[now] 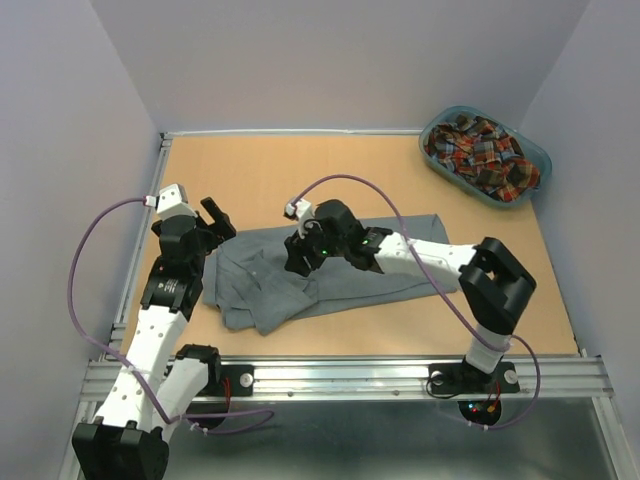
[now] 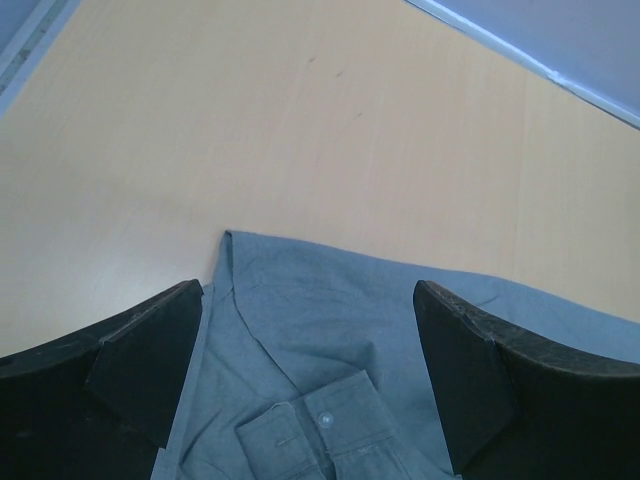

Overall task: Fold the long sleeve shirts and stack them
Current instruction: Fold the shirt

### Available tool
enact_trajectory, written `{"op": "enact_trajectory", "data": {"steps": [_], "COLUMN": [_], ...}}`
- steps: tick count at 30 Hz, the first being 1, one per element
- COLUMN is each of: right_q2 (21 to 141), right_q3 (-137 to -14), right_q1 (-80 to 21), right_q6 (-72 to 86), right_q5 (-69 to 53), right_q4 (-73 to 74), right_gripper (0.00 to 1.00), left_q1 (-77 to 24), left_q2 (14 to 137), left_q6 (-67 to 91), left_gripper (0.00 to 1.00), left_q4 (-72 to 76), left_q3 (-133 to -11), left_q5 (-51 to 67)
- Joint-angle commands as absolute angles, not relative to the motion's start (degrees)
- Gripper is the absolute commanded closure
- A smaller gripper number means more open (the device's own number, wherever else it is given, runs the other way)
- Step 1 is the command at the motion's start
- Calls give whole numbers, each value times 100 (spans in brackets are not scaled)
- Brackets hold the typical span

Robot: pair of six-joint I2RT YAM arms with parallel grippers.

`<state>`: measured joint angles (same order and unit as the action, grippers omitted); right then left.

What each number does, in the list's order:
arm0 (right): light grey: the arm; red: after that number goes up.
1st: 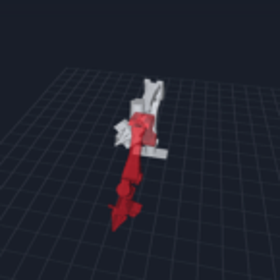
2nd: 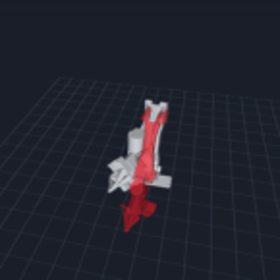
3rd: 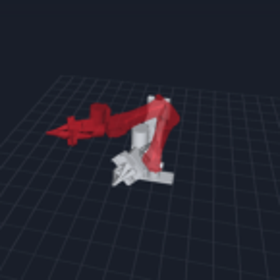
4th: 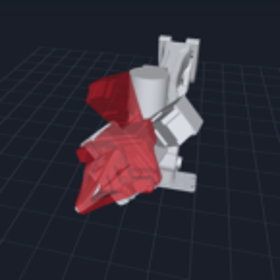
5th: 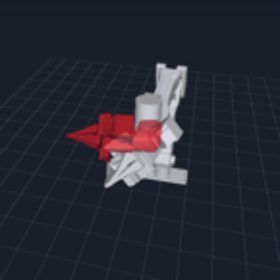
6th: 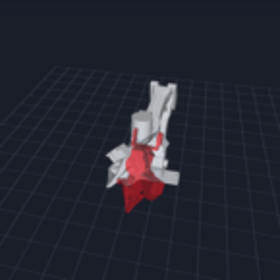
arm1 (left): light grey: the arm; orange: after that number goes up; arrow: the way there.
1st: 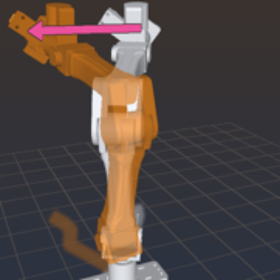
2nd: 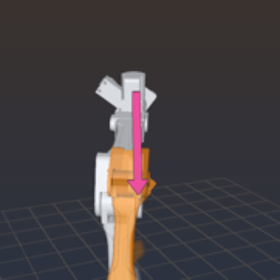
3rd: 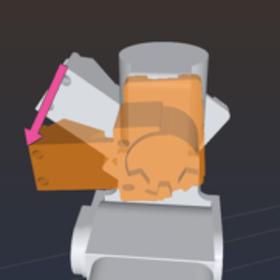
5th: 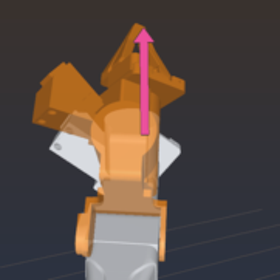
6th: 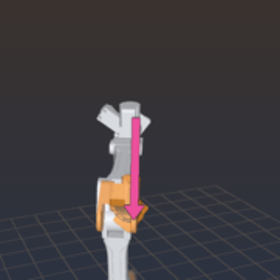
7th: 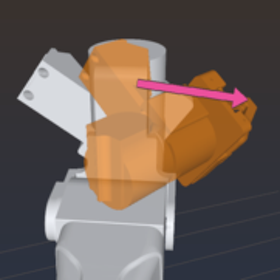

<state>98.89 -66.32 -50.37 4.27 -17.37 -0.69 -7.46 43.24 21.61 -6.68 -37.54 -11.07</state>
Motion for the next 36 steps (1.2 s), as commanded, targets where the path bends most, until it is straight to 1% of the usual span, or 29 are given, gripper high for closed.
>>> {"op": "enact_trajectory", "data": {"steps": [1,9,21,27,32,36], "right_q2": [10527,11310,11443,11198,10952,10662], "right_q3": [-7486,-8120,-8376,-8244,-7884,-7542], "right_q1": [-5352,-5739,-6143,-6205,-6205,-6188], "right_q6": [299,360,369,352,334,264], "right_q5": [-1907,-2013,-1890,-1494,-626,-255], "right_q4": [-395,-396,-396,-387,-396,-387], "right_gripper": [41,41,41,40,38,36], "left_q1": [-765,-765,-765,-765,-765,-765], "left_q2": [4403,4403,4377,4421,4535,4702], "left_q6": [2127,2215,2241,2250,2250,2241], "left_gripper": [1,1,1,1,1,1], "left_q4": [-606,-668,-677,-677,-677,-694], "left_q3": [-3805,-3832,-3832,-3823,-3815,-3823], "left_q5": [-1590,-1802,-1837,-1811,-1609,-1354]}}
